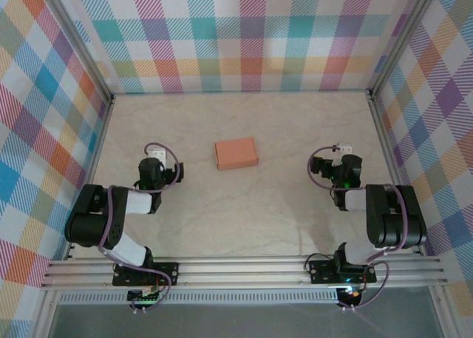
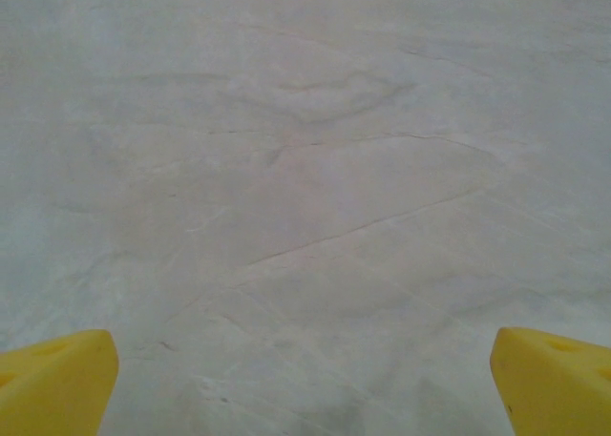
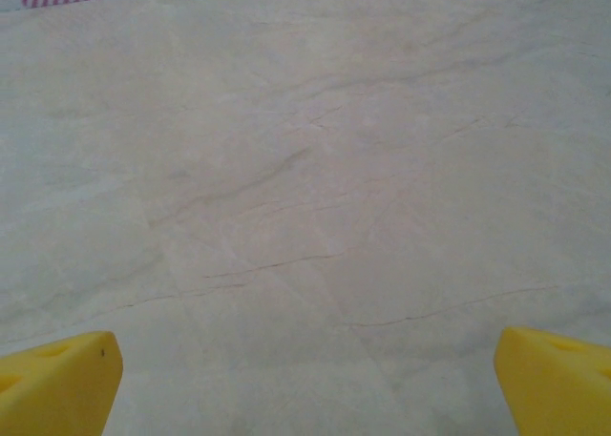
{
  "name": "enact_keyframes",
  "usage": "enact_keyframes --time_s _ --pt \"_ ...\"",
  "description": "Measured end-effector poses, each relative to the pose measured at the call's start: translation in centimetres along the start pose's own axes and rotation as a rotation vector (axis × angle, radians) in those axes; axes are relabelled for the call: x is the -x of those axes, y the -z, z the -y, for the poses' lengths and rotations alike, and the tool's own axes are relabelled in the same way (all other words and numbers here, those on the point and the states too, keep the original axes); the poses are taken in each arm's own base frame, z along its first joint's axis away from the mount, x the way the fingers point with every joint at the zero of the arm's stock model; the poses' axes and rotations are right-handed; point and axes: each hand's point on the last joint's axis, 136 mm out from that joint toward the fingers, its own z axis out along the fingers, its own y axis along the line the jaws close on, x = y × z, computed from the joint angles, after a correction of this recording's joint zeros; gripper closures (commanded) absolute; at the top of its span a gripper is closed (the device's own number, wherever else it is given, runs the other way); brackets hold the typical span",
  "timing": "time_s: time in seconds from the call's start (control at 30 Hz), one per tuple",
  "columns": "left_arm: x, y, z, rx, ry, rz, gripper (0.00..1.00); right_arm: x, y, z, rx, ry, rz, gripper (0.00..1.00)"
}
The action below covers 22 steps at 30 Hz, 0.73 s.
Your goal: Fold the paper box
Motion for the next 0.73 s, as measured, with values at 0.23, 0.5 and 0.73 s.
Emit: enact_keyframes --time_s 0.23,0.5,0.73 --pt "1.0 -0.2 0.1 -0.026 0.039 0.025 0.0 0.7 0.0 -0.5 0.026 0.003 0.027 0.0" --pt "1.3 -0.2 0.2 -0.034 0.043 0.036 0.0 0.8 0.0 -0.6 0.031 0.004 0.032 0.0" --pt "1.3 -0.2 0.2 -0.034 0.043 0.036 0.0 0.8 0.0 -0.6 0.033 0.005 0.032 0.0"
